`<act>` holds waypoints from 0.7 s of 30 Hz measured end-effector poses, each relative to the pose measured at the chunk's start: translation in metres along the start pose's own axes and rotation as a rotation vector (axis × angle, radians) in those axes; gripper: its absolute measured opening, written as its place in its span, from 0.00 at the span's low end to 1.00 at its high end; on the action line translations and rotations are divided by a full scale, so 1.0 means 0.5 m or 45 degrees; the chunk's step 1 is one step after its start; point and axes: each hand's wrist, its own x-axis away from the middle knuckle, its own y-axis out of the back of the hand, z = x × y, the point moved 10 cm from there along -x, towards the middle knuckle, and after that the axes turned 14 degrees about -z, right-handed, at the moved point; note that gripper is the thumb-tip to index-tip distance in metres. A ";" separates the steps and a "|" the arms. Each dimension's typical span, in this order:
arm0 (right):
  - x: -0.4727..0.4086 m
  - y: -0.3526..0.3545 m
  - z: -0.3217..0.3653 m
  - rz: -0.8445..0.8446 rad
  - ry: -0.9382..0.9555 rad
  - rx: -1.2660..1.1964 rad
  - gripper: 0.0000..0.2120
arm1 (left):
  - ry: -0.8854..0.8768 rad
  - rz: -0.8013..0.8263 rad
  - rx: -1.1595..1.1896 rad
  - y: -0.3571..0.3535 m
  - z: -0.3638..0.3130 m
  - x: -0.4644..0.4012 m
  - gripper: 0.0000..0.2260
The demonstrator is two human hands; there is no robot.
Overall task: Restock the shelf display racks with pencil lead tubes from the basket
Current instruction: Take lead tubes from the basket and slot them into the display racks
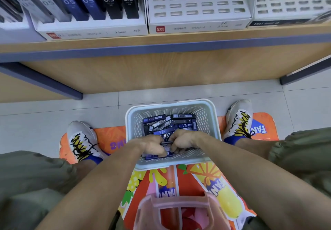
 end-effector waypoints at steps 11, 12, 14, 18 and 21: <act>0.060 0.113 0.026 -0.234 0.010 -0.562 0.08 | 0.040 -0.055 0.538 0.031 -0.044 0.059 0.26; 0.070 0.130 0.033 -0.276 0.040 -0.570 0.08 | 0.032 -0.074 0.575 0.037 -0.048 0.065 0.27; 0.094 0.159 0.049 -0.324 0.083 -0.569 0.08 | 0.011 -0.111 0.593 0.053 -0.057 0.081 0.31; 0.165 0.227 0.095 -0.393 0.191 -0.429 0.11 | -0.087 -0.187 0.515 0.095 -0.091 0.126 0.25; 0.235 0.273 0.131 -0.384 0.252 -0.230 0.14 | -0.226 -0.291 0.462 0.151 -0.128 0.180 0.05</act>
